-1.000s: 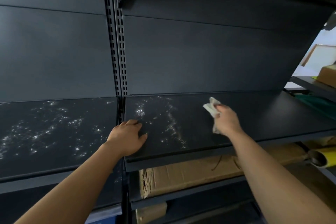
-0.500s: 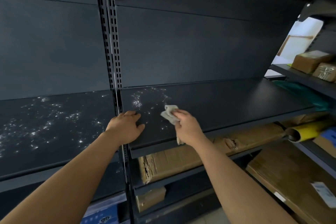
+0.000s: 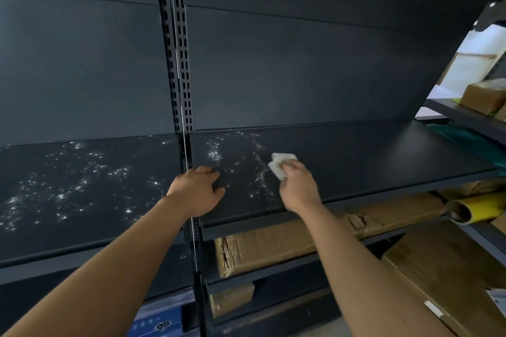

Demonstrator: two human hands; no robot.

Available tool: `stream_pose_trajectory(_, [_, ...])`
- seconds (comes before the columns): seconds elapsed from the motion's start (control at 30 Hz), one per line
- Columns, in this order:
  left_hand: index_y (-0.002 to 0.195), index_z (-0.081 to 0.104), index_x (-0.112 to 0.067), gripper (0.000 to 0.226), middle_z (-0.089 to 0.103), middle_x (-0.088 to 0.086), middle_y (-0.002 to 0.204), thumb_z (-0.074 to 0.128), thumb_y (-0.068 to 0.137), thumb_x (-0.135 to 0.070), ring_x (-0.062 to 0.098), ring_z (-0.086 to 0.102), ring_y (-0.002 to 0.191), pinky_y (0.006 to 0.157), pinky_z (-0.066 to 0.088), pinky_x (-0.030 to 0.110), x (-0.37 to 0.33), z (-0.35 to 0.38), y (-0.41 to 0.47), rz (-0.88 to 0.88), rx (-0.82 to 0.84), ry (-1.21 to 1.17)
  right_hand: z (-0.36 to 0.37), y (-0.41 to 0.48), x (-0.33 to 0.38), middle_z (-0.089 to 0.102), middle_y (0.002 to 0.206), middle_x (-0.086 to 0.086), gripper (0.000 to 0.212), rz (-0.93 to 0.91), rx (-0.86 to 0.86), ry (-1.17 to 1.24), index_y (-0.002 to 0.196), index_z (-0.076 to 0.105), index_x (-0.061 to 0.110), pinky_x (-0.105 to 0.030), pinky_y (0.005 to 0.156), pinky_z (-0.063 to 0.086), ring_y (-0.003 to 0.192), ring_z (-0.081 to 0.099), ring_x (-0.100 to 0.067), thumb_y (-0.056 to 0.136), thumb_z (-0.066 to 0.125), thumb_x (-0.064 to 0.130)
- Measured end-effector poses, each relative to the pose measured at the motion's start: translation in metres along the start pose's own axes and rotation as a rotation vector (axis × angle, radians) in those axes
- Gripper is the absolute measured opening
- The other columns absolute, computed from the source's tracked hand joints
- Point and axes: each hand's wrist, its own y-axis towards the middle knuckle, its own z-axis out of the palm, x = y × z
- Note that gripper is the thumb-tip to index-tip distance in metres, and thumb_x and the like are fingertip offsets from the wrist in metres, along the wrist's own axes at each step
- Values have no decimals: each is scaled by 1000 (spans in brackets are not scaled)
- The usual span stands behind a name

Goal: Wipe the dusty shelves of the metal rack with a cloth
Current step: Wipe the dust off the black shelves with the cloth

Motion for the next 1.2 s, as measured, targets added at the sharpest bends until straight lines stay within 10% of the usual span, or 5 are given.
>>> stream_pose_trajectory(0.17, [145,37,-22,60,36,0,151,35,94,-53,22,39,135,111,30,37,-11,-10,8,-31,10,77,-5,2,10,50,137,-1,43,-44,69,282,135,50,17,-20,97,38,120,51,-18,93,47,6])
stream_pose_trajectory(0.87, [149,26,-22,67,28,-1,156,37,93,-55,23,30,141,116,22,38,-185,14,97,-42,-72,27,-120,94,-298,50,133,-8,47,306,-28,-40,126,57,21,-38,90,51,108,56,-29,81,52,6])
stream_pose_trajectory(1.2, [148,32,-24,65,29,-3,156,39,92,-56,22,28,142,118,21,39,-169,17,96,-184,-126,14,-71,164,-226,34,145,-4,63,164,114,-95,133,48,18,-32,95,40,122,44,-32,75,61,-2])
